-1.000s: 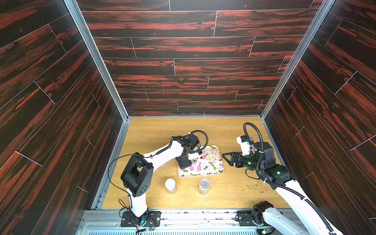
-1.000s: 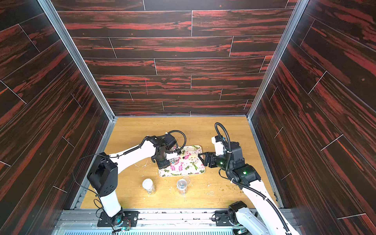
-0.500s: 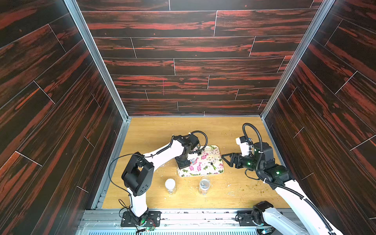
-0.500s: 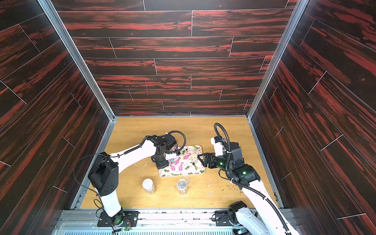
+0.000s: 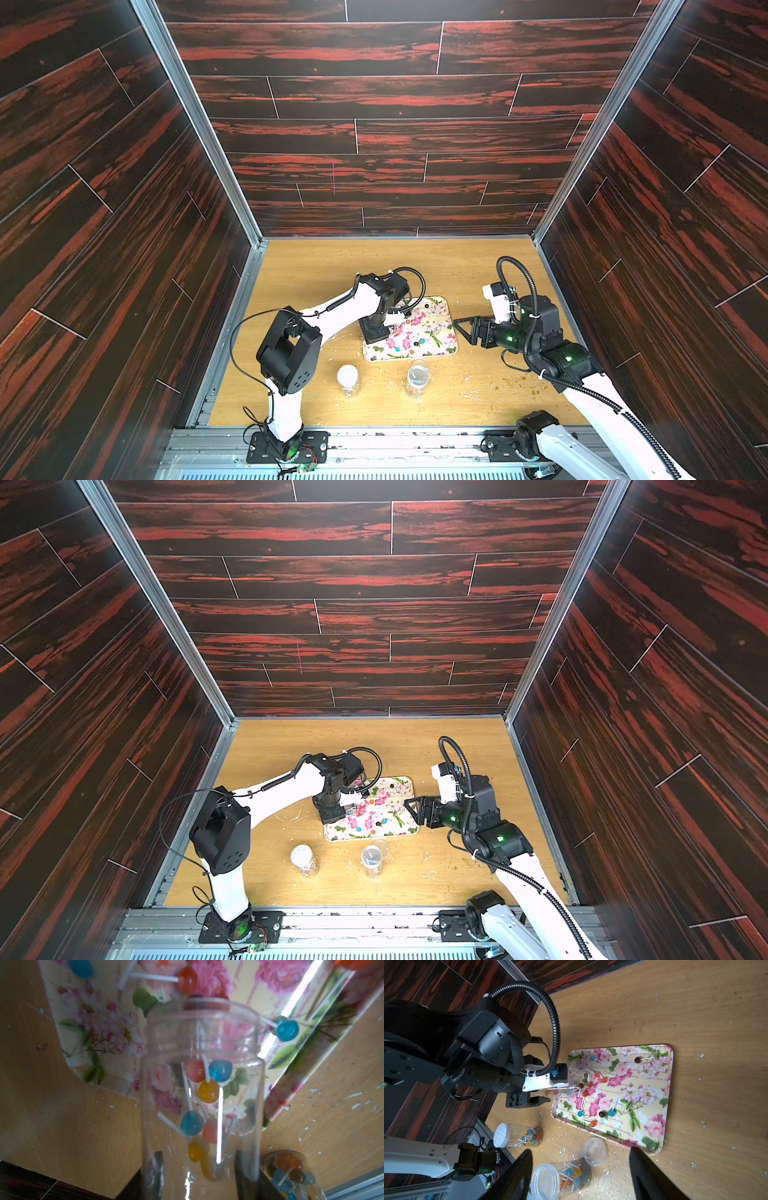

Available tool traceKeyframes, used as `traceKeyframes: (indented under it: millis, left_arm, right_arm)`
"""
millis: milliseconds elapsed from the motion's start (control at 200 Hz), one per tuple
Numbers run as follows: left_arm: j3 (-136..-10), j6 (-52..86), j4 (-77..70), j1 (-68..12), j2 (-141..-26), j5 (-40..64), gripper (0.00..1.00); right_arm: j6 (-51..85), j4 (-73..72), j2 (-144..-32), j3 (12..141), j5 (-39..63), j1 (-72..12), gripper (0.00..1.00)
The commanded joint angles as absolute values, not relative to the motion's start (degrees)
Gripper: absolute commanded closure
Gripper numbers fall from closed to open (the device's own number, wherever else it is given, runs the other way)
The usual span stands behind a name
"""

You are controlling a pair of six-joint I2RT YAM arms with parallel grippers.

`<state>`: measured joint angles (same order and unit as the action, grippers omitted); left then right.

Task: Pour the candies out of the jar
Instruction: 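Pour the candies out of the jar onto the tray.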

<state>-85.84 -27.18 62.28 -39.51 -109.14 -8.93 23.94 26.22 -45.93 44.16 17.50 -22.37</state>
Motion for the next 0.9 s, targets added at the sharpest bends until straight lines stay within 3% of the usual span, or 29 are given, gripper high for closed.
traceKeyframes:
  millis: [0,661,897]
  left_arm:
    - [-87.5,-28.4,66.4,-39.7,-109.5,-10.1,0.56]
    - [-97.9,-27.5,76.3,-41.1,-115.8,-18.8,0.54]
    - [-96.2,-27.2,77.0,-42.5,-116.6,-23.5,0.54]
  right_arm:
    - [23.4,27.7,-44.7,45.2,17.8,-22.1,0.24]
    - [23.6,28.0,-45.5,44.5,18.0,-22.2,0.24]
    - [23.5,28.2,-45.3,44.1,17.7,-22.1,0.24]
